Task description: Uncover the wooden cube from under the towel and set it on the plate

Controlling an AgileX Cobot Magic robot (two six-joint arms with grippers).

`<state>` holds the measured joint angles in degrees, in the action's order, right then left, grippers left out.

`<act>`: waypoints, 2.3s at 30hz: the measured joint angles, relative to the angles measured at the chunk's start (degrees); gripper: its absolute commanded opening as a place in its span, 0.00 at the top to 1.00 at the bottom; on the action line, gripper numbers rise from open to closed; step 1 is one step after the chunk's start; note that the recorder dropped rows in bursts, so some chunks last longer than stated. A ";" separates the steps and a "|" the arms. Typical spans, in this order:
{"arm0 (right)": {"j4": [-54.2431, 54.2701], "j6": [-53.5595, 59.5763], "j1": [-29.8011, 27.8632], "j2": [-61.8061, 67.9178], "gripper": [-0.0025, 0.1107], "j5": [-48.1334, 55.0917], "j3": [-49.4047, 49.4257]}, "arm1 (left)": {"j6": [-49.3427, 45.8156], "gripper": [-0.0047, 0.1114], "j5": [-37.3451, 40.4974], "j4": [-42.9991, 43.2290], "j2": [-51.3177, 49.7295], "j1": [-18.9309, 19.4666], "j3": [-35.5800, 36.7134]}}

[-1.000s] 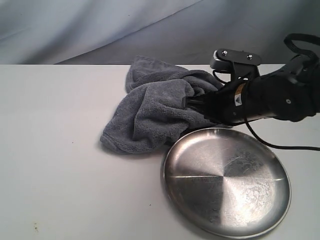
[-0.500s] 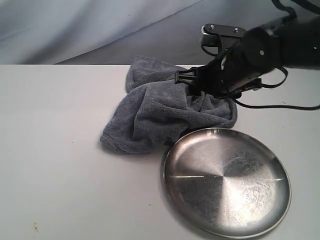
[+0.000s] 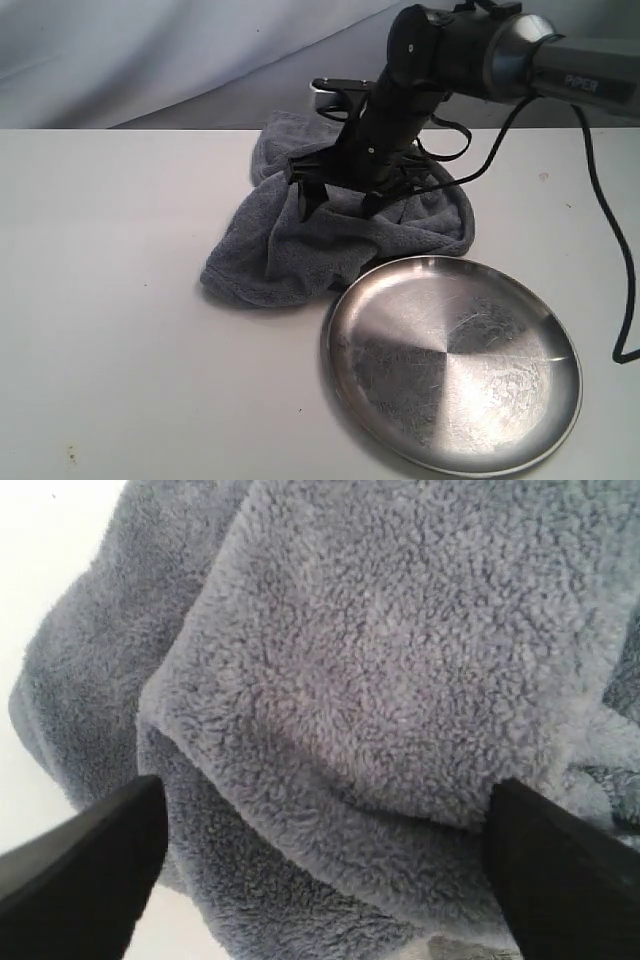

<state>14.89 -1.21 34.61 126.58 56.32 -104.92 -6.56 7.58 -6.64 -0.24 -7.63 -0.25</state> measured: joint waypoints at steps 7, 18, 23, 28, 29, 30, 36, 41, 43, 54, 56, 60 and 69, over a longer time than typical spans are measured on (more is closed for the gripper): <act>0.00 0.36 0.00 2.79 0.29 -0.13 -0.18 | 0.00 0.96 0.00 0.00 0.00 0.00 0.00; -2.25 -2.20 0.00 5.84 0.65 -1.43 -0.18 | 0.00 0.96 0.00 0.00 0.00 0.00 0.00; -2.78 -2.68 0.00 5.86 0.91 -1.52 -0.18 | 0.00 0.96 0.00 0.00 0.00 0.00 0.00; -2.67 -2.81 0.00 5.96 0.98 -1.58 -0.18 | 0.00 0.96 0.00 0.00 0.00 0.00 0.00; -2.58 -2.81 0.00 5.84 0.98 -1.58 -0.18 | 0.00 0.96 0.00 0.00 0.00 0.00 0.00; -2.58 -2.81 0.00 5.58 0.98 -1.48 -0.18 | 0.00 0.96 0.00 0.00 0.00 0.00 0.00; -2.58 -2.97 0.00 2.15 0.98 -0.68 -0.18 | 0.00 0.96 0.00 0.00 0.00 0.00 0.00; -2.58 -3.18 0.00 -1.76 0.98 0.44 -0.18 | 0.00 0.96 0.00 0.00 0.00 0.00 0.00; -2.58 -3.18 0.00 -3.35 0.98 0.65 -0.18 | 0.00 0.96 0.00 0.00 0.00 0.00 0.00; -2.58 -3.58 0.00 -11.48 0.98 1.24 -0.18 | 0.00 0.96 0.00 0.00 0.00 0.00 0.00; -2.83 -4.31 0.00 -12.51 0.98 0.69 -0.18 | 0.00 0.96 0.00 0.00 0.00 0.00 0.00; -4.27 -5.72 0.00 -13.47 0.98 -0.81 -0.18 | 0.00 0.96 0.00 0.00 0.00 0.00 0.00; -8.36 -11.09 0.00 -13.47 0.98 -8.44 -0.18 | 0.00 0.96 0.00 0.00 0.00 0.00 0.00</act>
<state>6.53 -12.29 34.61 113.11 47.87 -105.10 -6.56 7.58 -6.64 -0.24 -7.63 -0.25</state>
